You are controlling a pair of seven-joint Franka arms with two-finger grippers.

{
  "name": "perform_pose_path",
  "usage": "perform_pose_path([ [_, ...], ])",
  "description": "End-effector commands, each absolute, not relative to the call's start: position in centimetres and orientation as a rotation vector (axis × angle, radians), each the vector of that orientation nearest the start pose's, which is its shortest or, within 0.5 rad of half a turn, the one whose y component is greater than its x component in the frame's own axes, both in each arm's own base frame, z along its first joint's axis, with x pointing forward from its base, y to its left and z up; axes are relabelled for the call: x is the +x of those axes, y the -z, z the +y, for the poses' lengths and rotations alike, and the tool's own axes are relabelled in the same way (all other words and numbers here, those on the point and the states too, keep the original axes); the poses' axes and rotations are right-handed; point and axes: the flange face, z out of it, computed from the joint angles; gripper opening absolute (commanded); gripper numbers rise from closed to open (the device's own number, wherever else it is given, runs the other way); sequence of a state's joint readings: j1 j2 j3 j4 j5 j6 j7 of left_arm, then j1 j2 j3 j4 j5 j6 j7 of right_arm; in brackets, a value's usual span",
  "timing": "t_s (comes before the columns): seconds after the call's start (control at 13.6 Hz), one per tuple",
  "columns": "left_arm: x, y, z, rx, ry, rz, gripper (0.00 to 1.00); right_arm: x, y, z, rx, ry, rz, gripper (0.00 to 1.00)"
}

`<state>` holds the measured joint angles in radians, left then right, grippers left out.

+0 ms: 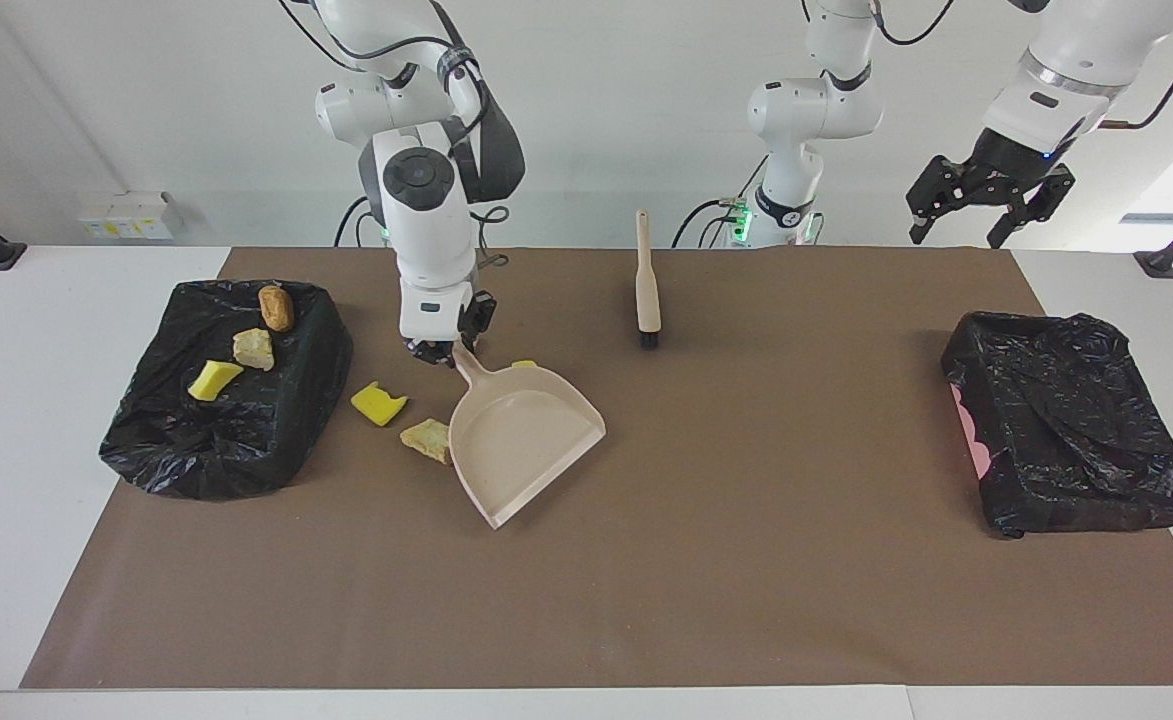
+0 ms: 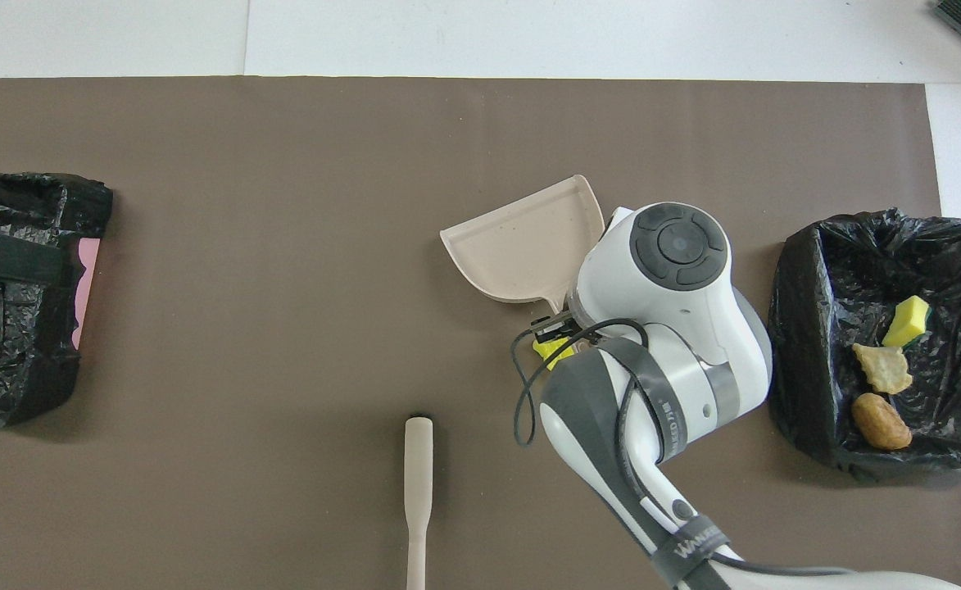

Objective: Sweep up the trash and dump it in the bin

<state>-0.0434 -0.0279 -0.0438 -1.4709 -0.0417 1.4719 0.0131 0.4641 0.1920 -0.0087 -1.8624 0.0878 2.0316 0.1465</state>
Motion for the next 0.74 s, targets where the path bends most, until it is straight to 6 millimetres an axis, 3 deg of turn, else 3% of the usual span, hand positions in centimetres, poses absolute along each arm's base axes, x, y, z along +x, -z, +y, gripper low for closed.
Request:
perform_pose_path([
  [0.0,52.7,-68.3,-4.7,-3.176,0.032,0.159,1.00,55.0,-40.9,31.2,-3.023,-0.026,-0.111,0.00],
  [0.29,52.3,-68.3,-5.2,-3.175,0.015,0.160,1.00,55.9,-37.7,36.8,-3.008,0.015,0.087,0.00],
  [0.44,52.3,-68.3,-5.5,-3.167,0.022,0.170,1.00,56.3,-34.9,38.3,-2.994,0.053,0.130,0.00],
  [0.52,52.3,-68.3,-5.8,-3.164,0.020,0.174,1.00,56.1,-34.3,39.5,-2.972,0.077,0.163,0.18],
  [0.59,52.4,-68.2,-6.2,-3.157,0.020,0.172,1.00,56.1,-34.4,39.8,-2.967,0.112,0.135,0.99],
  [0.66,52.4,-68.2,-6.6,-3.138,0.024,0.174,1.00,56.0,-34.7,39.9,-2.966,0.119,0.126,1.00],
])
